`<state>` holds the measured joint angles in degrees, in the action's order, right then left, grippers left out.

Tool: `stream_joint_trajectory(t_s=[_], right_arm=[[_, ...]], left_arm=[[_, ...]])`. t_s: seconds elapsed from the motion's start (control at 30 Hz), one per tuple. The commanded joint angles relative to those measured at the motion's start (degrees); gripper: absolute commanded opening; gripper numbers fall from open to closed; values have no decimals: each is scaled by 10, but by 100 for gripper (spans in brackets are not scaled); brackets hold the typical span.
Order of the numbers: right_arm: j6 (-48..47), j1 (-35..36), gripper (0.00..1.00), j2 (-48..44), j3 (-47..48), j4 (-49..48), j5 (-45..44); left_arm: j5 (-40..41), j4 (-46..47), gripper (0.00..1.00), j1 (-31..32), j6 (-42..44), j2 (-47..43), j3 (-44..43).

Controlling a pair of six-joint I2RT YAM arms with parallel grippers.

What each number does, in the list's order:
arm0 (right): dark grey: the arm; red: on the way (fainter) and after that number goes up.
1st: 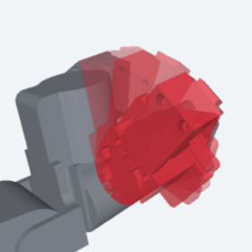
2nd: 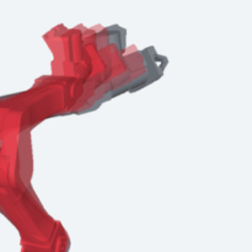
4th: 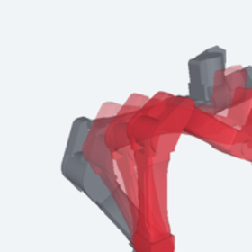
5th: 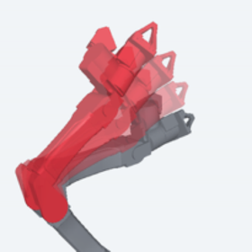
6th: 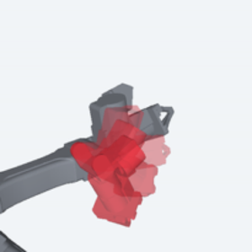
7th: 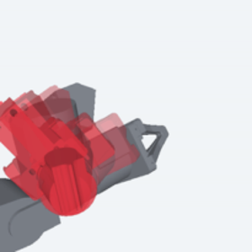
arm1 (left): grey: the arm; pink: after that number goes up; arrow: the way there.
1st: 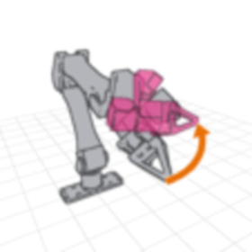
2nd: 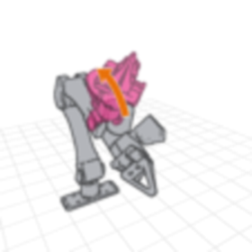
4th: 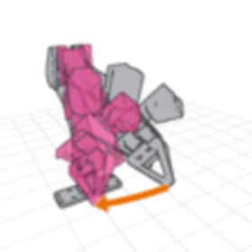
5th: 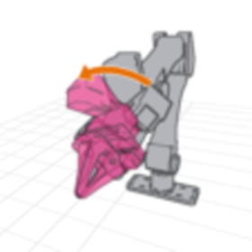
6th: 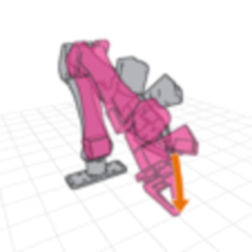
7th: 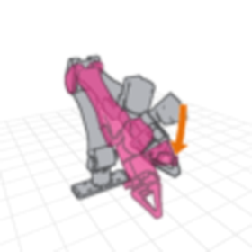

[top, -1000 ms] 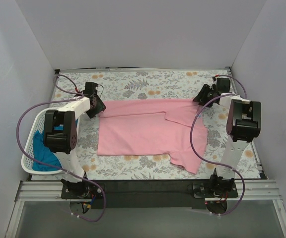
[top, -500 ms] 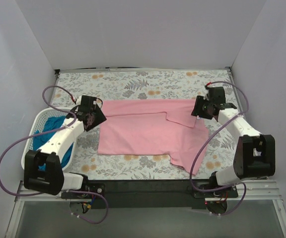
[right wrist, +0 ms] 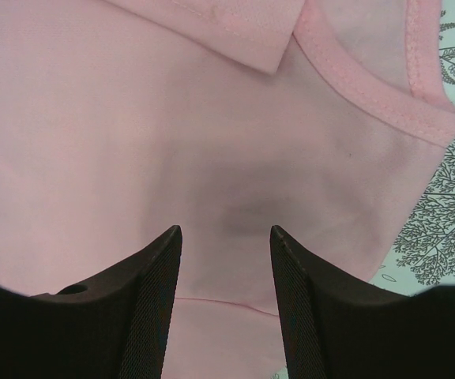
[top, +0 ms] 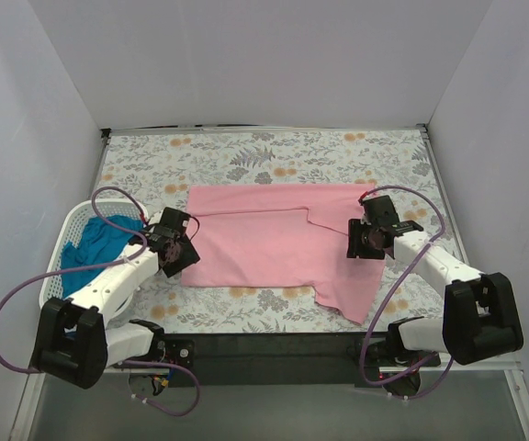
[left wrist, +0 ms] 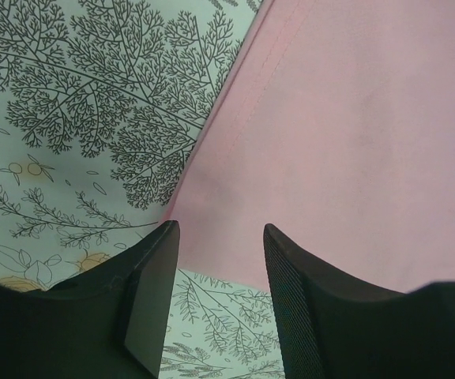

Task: Fold and stack the t-shirts
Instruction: Fold the tshirt

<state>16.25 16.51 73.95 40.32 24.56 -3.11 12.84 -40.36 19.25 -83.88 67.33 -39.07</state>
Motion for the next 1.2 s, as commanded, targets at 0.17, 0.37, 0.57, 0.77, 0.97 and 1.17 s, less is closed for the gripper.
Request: stream_joint_trajectory(t_s=[0.17, 0.37, 0.57, 0.77, 0.97, 1.17], right_arm=[[-7, -1, 56, -31, -4, 15, -34], [-9, -1, 56, -53, -9, 16, -4], [-20, -1, 56, -79, -9, 16, 3], [-21, -1, 56, -90, -26, 6, 9], [-21, -2, 56, -91, -30, 5, -17], [-8, -6, 58, -101, -38, 11, -49]], left_arm=[[36, -71, 47, 5, -64, 18, -14], [39, -115, 48, 13, -87, 52, -32], [39, -107, 48, 14, -121, 65, -11], [41, -102, 42, 19, -143, 76, 3], [45, -93, 32, 19, -148, 80, 20], [48, -78, 24, 19, -145, 76, 28]])
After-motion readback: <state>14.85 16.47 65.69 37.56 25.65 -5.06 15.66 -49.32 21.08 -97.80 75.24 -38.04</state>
